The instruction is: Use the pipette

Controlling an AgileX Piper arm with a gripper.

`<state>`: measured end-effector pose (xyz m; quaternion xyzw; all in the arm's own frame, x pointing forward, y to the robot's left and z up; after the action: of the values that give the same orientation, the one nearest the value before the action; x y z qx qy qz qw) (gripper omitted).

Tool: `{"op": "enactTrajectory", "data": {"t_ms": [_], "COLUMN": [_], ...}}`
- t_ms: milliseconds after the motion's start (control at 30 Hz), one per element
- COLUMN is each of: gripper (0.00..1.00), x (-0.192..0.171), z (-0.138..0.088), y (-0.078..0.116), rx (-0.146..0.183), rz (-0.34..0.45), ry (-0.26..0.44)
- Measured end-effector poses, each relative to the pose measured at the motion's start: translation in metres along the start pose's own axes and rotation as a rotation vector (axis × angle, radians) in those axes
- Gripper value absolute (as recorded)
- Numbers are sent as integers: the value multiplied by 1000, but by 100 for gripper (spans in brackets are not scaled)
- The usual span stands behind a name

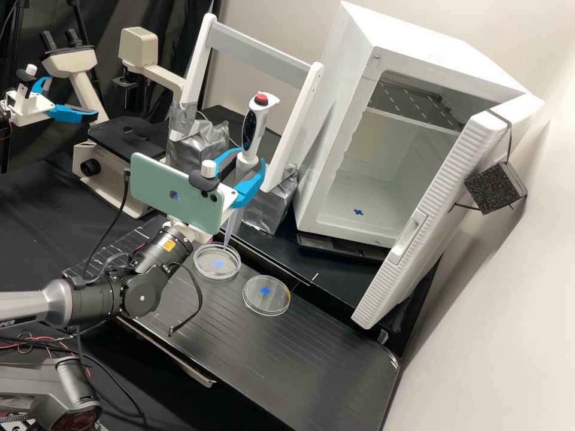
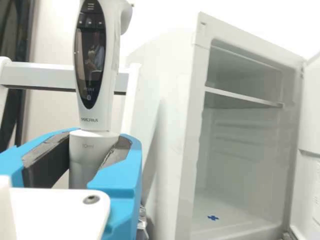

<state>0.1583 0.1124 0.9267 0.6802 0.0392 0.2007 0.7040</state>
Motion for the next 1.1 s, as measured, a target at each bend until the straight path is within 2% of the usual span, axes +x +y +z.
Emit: {"op": "enactTrajectory", "data": {"t_ms": [300,700,900,1100], "gripper": [0,0,0,0], "x": [-1,1,15,50], "z": [-3,-10,-25,-53], "y": [1,-7,-1,11], "rx": [-4,22,9,21], "rz": [7,-43,-60,-69], "ry": [12,54,70,87]}}
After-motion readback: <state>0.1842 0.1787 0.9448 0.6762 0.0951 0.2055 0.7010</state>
